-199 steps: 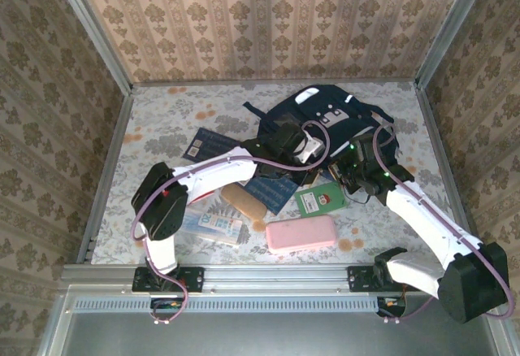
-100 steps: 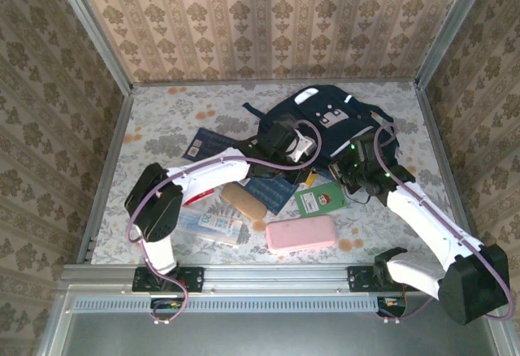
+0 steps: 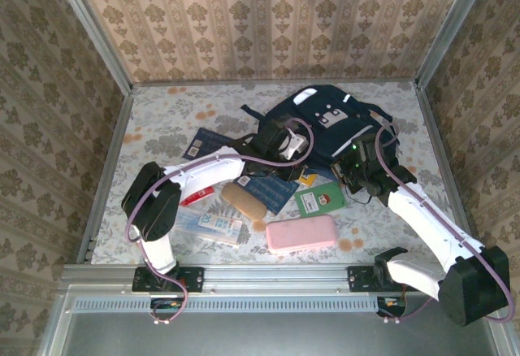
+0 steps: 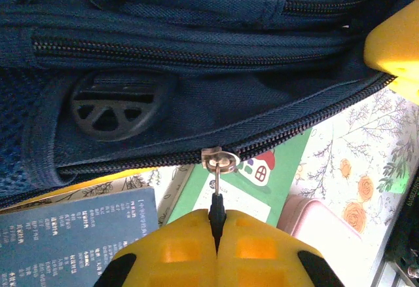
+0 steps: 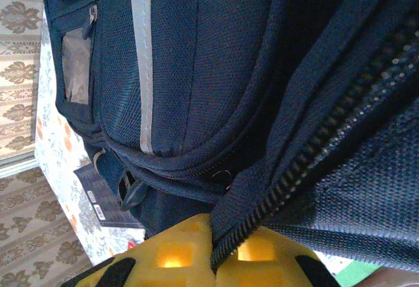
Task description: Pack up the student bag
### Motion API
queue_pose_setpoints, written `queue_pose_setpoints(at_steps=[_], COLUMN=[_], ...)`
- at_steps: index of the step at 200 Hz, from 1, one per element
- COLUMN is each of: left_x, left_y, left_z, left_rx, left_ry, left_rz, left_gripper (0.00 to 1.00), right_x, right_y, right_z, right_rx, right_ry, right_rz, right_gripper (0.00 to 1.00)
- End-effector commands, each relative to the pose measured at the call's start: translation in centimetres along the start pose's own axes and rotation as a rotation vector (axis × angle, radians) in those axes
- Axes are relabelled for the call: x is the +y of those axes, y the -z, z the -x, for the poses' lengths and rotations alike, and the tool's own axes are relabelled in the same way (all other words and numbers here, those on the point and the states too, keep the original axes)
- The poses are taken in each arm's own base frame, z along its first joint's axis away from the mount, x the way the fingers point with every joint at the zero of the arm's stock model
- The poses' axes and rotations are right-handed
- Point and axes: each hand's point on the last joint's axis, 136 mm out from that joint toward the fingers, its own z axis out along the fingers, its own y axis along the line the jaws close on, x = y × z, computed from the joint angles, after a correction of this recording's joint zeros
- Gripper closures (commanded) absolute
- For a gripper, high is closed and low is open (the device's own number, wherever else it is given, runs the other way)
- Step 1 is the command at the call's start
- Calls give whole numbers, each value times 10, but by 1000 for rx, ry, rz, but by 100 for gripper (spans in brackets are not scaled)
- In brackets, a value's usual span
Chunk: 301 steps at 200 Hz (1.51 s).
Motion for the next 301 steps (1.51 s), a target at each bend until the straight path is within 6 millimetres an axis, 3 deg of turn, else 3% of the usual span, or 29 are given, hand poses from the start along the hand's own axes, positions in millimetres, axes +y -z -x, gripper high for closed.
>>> queue_pose_setpoints(at_steps=[1, 73, 230, 265, 301], left_x=[14, 35, 49, 52, 44], left_y=[18, 21, 20, 20, 19], left_z=[1, 3, -5, -4, 11], left_rx=[-15, -26, 3, 2, -26], left_ry=[17, 49, 61, 64, 91], left_rz=[49, 74, 99, 102, 44], left_gripper=[100, 100, 100, 100, 100], right_x=[-5, -5, -5, 0, 22], right_y=[7, 7, 4, -3, 1], right_z=[22, 22, 26, 19, 11], right_rx=[-109, -110, -121, -77, -52], right_ry=[12, 19, 56, 90, 181], right_rz=[-12, -13, -36, -20, 54], right_gripper=[100, 100, 100, 100, 62])
